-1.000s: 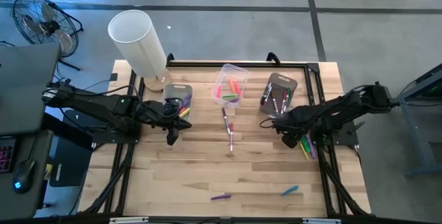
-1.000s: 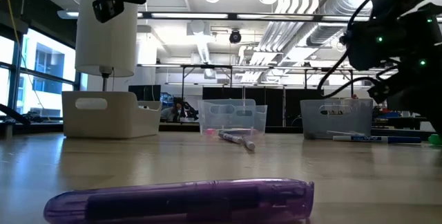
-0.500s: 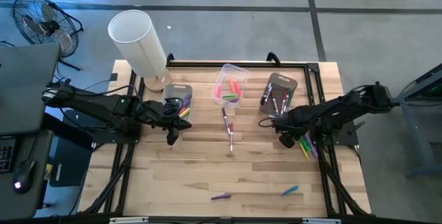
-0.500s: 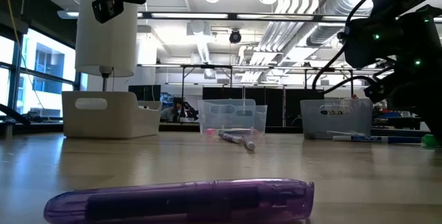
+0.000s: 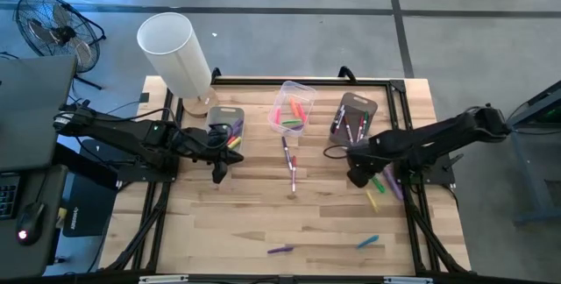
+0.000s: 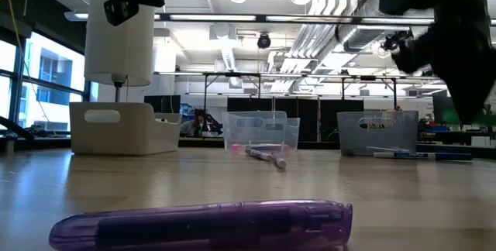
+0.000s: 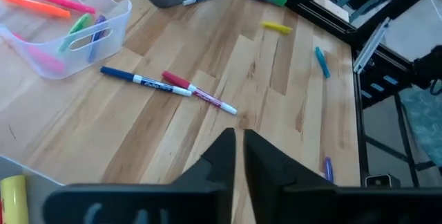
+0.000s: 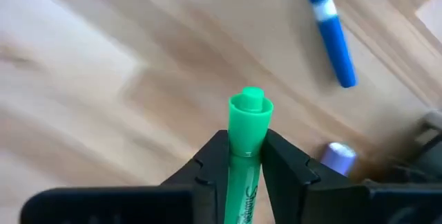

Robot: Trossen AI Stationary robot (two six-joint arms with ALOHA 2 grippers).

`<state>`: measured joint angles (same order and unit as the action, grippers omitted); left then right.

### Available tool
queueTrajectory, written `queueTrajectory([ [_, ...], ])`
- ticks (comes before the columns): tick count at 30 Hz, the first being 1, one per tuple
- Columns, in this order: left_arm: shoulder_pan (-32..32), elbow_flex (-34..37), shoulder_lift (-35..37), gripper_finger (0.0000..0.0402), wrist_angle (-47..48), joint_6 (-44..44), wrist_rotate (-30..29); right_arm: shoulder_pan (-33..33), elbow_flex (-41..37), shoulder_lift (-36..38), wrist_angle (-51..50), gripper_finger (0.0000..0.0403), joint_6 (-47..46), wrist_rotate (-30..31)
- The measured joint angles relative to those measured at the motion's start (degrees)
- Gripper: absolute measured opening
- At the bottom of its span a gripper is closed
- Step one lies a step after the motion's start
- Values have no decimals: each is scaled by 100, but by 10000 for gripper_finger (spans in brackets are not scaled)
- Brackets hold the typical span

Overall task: Pick & Place Markers
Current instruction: Put the green highlighter into the gray bin

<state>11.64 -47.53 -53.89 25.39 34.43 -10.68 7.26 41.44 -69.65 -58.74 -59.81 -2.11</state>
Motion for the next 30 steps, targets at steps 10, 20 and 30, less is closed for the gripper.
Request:
queueTrajectory([
  [10,0,1,-516,182,-807,-441,3,809,1527,714,1019,65,-59,2203],
  [20,0,-2,-1415,241,-3766,-1832,68,963,1452,-100,7179,57,3608,3205],
  [30,0,-68,-1547,241,-4364,-2023,226,958,1749,-1431,8353,60,3818,3070],
])
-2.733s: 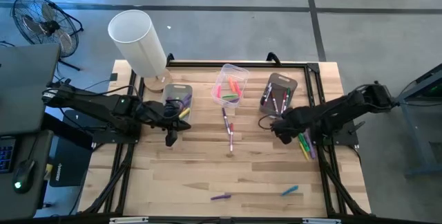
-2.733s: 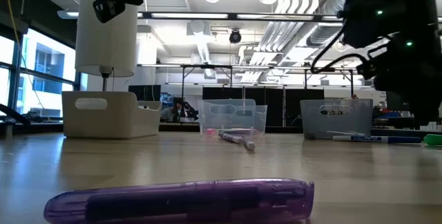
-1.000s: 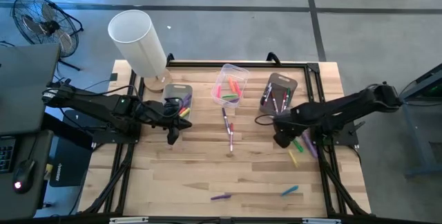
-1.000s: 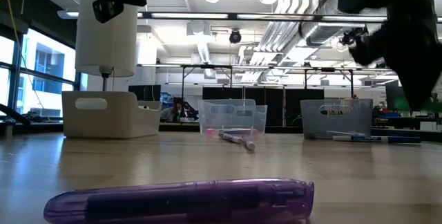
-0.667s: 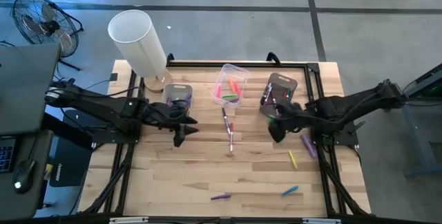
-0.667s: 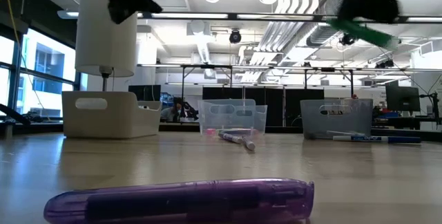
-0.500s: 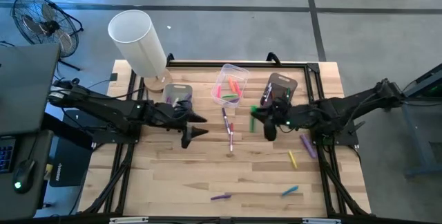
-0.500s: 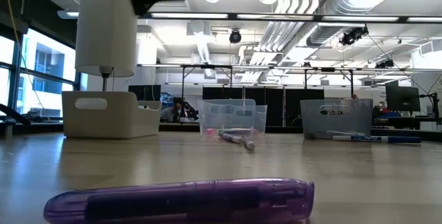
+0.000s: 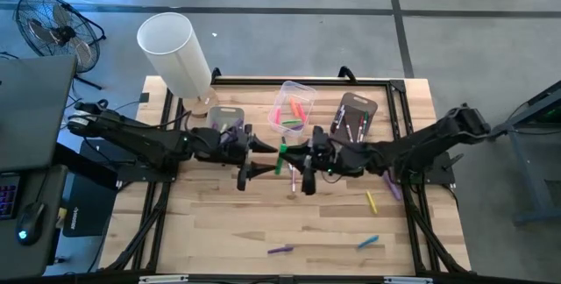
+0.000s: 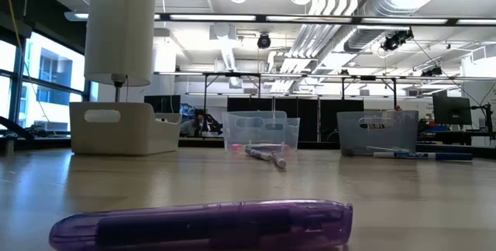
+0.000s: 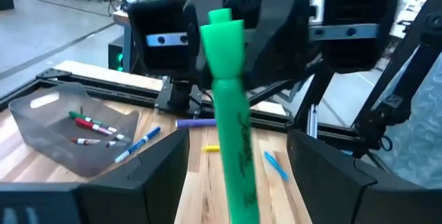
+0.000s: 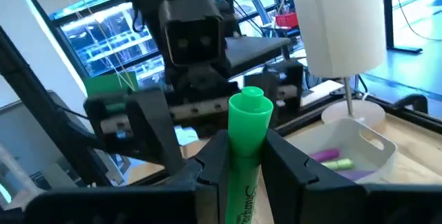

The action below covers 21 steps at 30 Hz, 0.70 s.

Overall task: Pick & Place Markers
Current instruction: Put the green highlighter into the gray bin

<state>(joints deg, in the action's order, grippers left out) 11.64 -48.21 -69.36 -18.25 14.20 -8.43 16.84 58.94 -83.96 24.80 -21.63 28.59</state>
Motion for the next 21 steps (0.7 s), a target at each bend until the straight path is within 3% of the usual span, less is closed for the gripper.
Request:
queueTrajectory([
  [10,0,-2,4,230,325,105,-7,-55,740,-488,-24,61,667,-31],
  [13,0,-2,4,190,342,106,-28,-77,752,-498,-144,61,613,-48],
  [19,2,-4,4,66,343,129,-20,-77,752,-498,-195,65,538,-14],
  [21,0,-4,4,60,343,129,-6,-77,752,-498,-197,65,538,-2],
])
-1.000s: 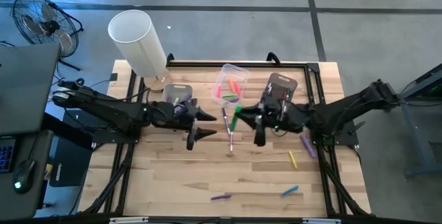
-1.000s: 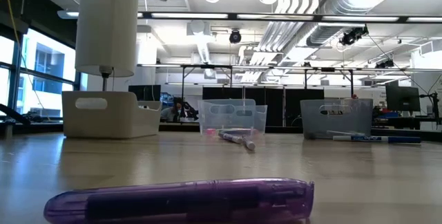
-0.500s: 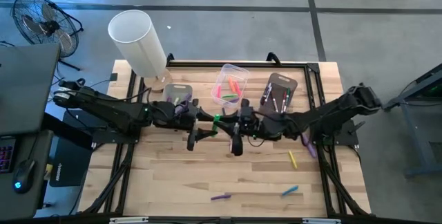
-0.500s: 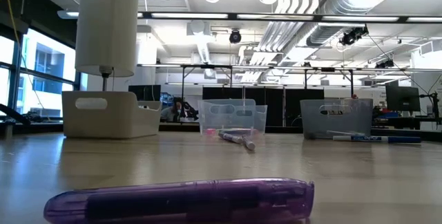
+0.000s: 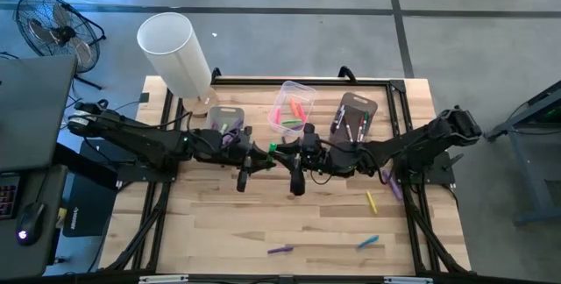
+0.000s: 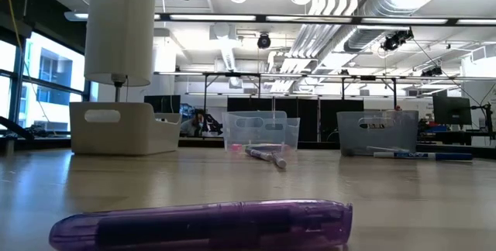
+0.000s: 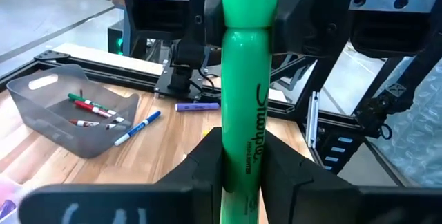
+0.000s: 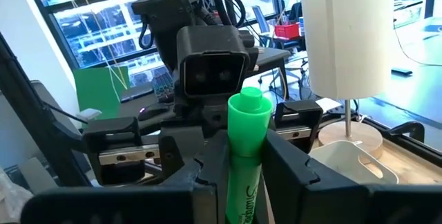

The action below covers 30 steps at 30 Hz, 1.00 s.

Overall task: Pick & Place Markers
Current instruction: Put the green highlighter into the gray bin

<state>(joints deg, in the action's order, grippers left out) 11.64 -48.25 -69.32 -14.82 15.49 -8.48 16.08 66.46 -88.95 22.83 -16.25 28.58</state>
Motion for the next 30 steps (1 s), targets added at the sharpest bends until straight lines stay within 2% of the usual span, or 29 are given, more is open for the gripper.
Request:
queueTrajectory([
  [4,-31,-17,0,60,102,-5,-42,2,0,0,-18,66,-4,95],
  [8,-215,-303,36,60,919,169,-108,-31,-4,161,-520,74,-195,154],
  [11,-456,-684,178,62,2105,453,-408,-76,-3,483,-1162,90,-582,104],
  [15,-870,-1236,452,68,4300,678,-870,-44,1,841,-2094,111,-1088,106],
  [17,-1113,-1278,698,69,5325,961,-1166,-10,-4,938,-2393,117,-1272,129],
  [21,-1837,-815,1347,70,6152,1449,-1266,140,-3,1043,-2709,118,-1548,208],
  [26,-2716,243,2196,71,6139,2039,-332,300,-152,1010,-2822,118,-1856,367],
  [30,-2983,881,2287,73,6023,2295,-4,368,-181,1010,-3087,118,-2273,338],
])
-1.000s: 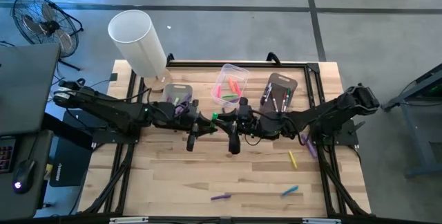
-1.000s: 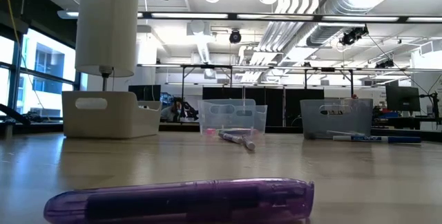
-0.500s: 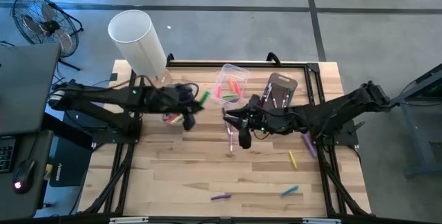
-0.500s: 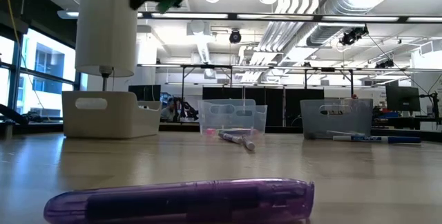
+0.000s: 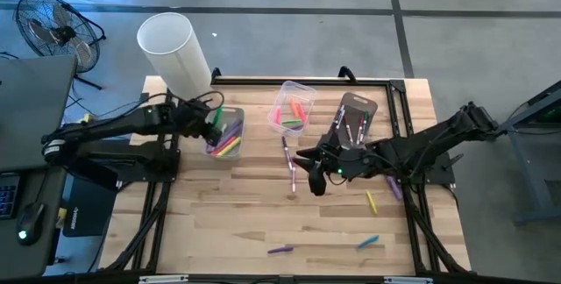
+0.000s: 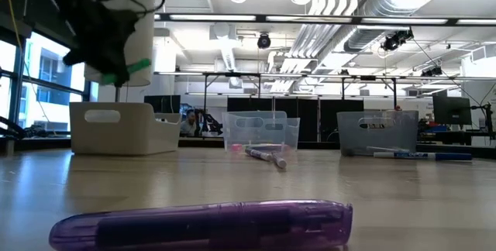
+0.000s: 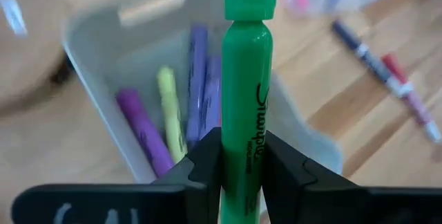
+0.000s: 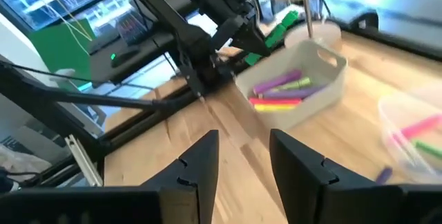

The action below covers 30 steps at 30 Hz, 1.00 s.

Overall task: Pick & Place Markers
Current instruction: Put the green highlighter into the gray bin, then put the blue pen into the transparent bin

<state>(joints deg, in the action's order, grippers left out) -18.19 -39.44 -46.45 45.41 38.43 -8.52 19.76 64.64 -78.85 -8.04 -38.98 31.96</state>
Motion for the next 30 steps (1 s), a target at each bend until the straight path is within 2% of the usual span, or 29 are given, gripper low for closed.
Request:
queueTrajectory([
  [4,-66,340,-186,84,-345,-27,123,65,0,0,-316,114,-423,-39],
  [11,-59,374,-465,113,-570,-206,156,282,0,0,-1114,87,-1402,-78],
  [15,-57,374,-479,122,-573,-445,188,521,0,-55,-1627,51,-2316,-124],
  [18,-55,276,-407,123,-650,-707,436,738,0,-188,-1893,12,-3057,-215],
  [21,-8,47,-254,123,-854,-974,702,947,0,-359,-2049,8,-3891,-415],
  [26,520,-273,-58,113,-1335,-1399,802,1275,0,-780,-2336,2,-5366,-1006],
  [30,960,-415,-47,95,-1523,-1787,801,1607,0,-1188,-2394,1,-6232,-1876],
])
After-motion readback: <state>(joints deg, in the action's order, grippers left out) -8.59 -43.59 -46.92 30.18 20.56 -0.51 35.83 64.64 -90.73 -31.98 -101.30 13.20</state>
